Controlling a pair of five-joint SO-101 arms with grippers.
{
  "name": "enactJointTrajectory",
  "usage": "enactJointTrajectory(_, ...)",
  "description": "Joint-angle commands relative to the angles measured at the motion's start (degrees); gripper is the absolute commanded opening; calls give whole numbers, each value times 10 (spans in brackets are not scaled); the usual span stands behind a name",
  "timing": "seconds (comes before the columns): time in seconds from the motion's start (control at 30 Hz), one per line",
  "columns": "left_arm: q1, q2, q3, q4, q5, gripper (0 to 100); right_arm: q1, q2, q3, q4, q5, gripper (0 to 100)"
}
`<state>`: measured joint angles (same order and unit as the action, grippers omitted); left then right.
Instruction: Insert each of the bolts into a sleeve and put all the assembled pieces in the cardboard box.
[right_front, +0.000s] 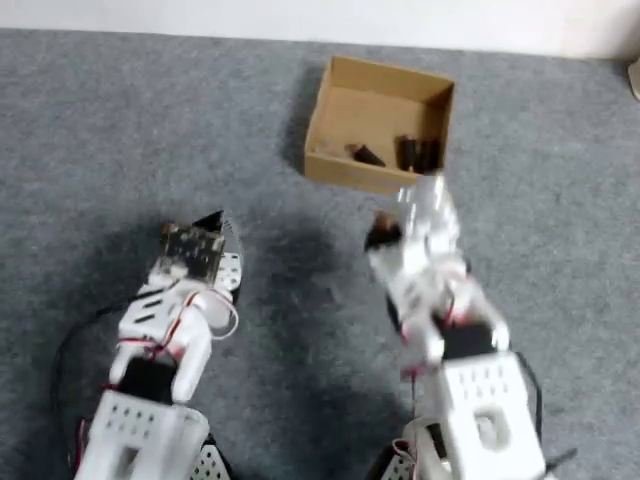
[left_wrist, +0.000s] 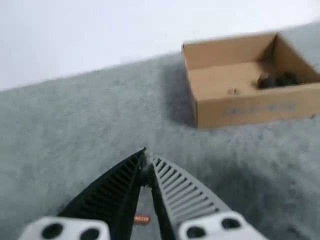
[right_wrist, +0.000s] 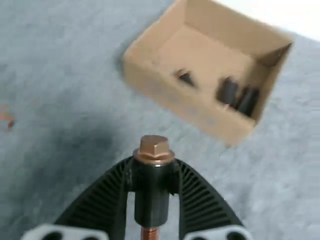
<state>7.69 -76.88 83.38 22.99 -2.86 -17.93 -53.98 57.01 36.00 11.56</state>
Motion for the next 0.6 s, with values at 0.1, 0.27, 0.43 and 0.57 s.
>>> enactJointTrajectory(0.1,-7,285,-101,-87,-2,7,52,355,-400,-22,5,3)
enactJointTrajectory(0.27,-7,400,-163,-87,0,7,85,604,-640,4,3,3)
enactJointTrajectory(0.43,-4,399,-167,-87,0,7,109,838,-898,65,3,3)
enactJointTrajectory(0.57,-1,400,-167,-88,0,7,116,997,-1114,124,3,3)
